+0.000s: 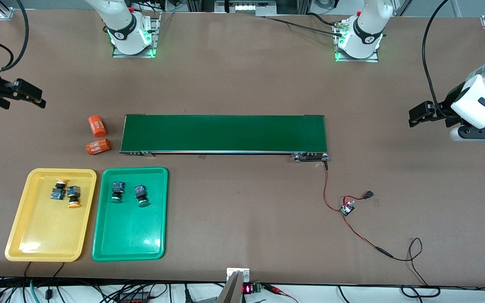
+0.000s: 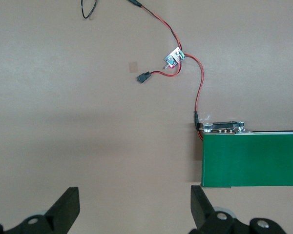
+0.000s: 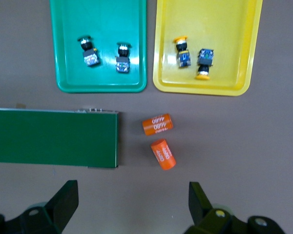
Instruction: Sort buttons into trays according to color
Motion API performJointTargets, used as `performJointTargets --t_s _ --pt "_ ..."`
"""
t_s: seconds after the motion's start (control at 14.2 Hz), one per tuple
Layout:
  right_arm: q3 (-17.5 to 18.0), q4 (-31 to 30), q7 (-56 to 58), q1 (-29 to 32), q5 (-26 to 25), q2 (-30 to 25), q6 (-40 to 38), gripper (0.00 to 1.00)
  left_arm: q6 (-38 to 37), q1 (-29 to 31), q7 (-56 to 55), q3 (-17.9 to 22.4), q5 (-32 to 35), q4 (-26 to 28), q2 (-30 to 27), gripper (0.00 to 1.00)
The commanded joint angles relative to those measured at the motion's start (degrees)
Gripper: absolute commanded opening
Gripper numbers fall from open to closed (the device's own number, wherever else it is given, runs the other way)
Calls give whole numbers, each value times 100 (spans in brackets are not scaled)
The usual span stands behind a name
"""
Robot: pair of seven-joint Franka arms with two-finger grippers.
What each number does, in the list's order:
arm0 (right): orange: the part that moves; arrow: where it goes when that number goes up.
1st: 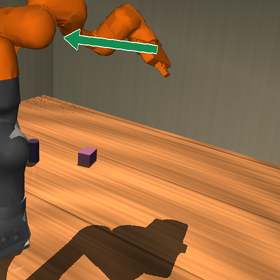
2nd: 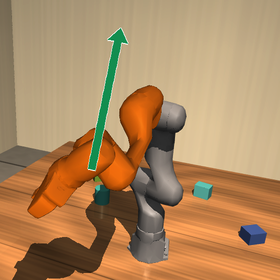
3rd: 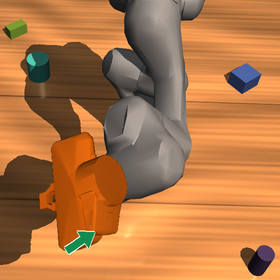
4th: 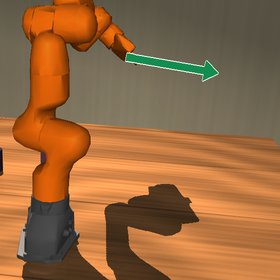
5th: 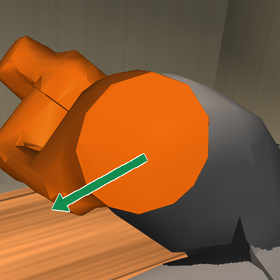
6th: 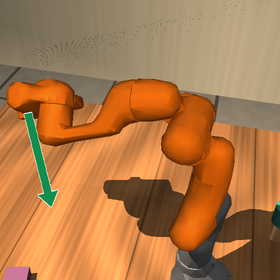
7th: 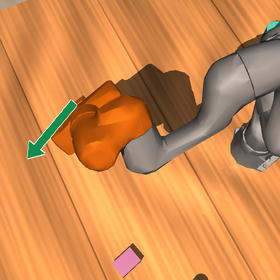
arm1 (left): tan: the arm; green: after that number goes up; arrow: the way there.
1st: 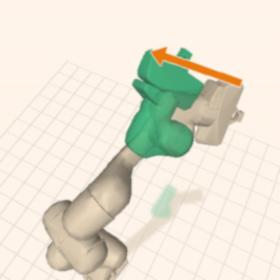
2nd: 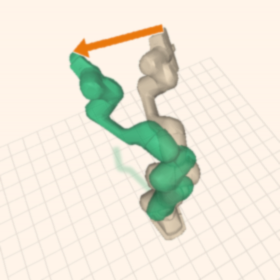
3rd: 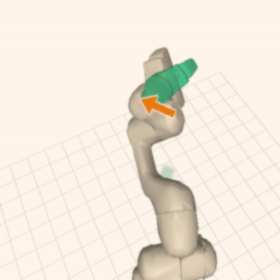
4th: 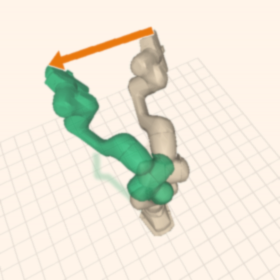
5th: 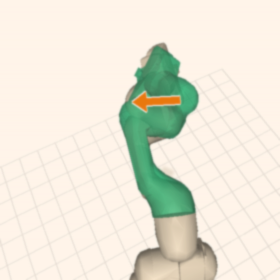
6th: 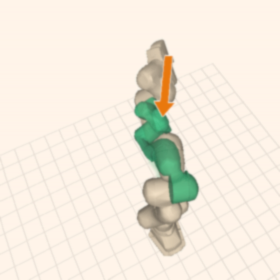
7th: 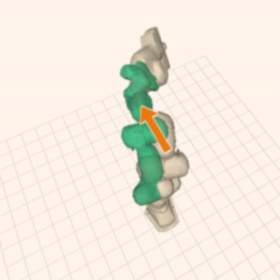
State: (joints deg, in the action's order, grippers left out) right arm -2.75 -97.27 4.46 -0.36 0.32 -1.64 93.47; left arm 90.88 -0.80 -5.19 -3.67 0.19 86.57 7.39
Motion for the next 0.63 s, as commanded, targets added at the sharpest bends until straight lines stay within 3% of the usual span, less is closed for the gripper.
performJointTargets --t_s 0.0,0.14,0.56 --pt "81 -73 -469 -210 -67 6 -283 100 -88 -8 80 -2 51 -87 9 100" --pt "99 -73 -945 -411 -111 -3 -408 100 -88 -8 80 -2 51 -87 9 100" --pt "82 -55 -832 -430 -278 15 -347 100 -115 1 115 6 51 -96 9 100"
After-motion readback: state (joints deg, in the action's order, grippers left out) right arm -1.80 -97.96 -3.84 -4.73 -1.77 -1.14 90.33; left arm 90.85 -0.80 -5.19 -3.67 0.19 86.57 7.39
